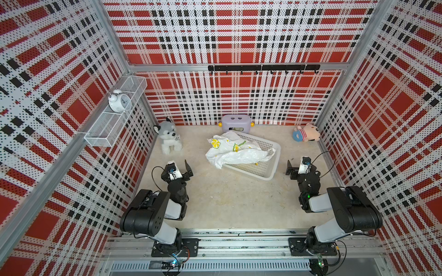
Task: Place the banana into a plastic bag & tie a knot
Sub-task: Pick up the plastic bag from the basket.
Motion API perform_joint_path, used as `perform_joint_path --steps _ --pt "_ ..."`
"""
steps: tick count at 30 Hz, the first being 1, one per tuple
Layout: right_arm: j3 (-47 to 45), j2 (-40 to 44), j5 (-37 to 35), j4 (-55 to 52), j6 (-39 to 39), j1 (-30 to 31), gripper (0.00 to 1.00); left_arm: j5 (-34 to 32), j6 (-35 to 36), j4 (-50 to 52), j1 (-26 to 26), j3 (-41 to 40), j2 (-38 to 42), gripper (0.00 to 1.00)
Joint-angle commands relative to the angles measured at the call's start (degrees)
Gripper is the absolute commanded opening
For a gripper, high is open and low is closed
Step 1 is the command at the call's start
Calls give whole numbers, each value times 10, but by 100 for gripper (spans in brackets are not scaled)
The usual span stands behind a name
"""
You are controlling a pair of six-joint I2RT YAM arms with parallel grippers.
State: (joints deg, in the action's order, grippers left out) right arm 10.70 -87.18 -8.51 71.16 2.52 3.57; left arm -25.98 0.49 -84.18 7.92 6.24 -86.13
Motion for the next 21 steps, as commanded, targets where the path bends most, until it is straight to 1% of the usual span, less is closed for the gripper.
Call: perform_joint_path --steps 1,2,3,6,8,10,12,13,15,17,19,20,21 --pt "-39 61 -29 64 -7 6 100 -94 41 -42 37 -10 50 98" --pt "-44 86 -30 55 -9 9 100 -123 60 -43 57 -11 61 98" --pt "-48 117 -29 38 -12 12 100 -164 86 -48 100 -11 71 98" --pt "-43 218 -29 -29 -1 18 100 -248 159 -86 182 -4 98 98" --pt "-22 300 -26 -129 42 19 100 -301 206 -90 240 21 115 98" --pt "17 378 -29 -258 100 19 100 -362 253 -79 297 61 134 98" --pt "65 432 -23 -380 145 19 100 -389 288 -68 350 97 148 98" --pt "90 451 -18 -440 164 19 100 -391 308 -58 379 116 155 98" --pt "136 471 3 -532 181 19 100 -401 335 -42 429 151 162 98" --pt "186 477 21 -618 192 19 100 -433 353 -34 474 190 163 98" --pt "244 465 21 -618 192 19 100 -465 357 -13 514 232 164 98" --pt "263 456 23 -642 195 19 100 -480 350 15 530 252 166 98" --pt "280 442 30 -784 207 19 100 -492 338 62 545 276 168 98"
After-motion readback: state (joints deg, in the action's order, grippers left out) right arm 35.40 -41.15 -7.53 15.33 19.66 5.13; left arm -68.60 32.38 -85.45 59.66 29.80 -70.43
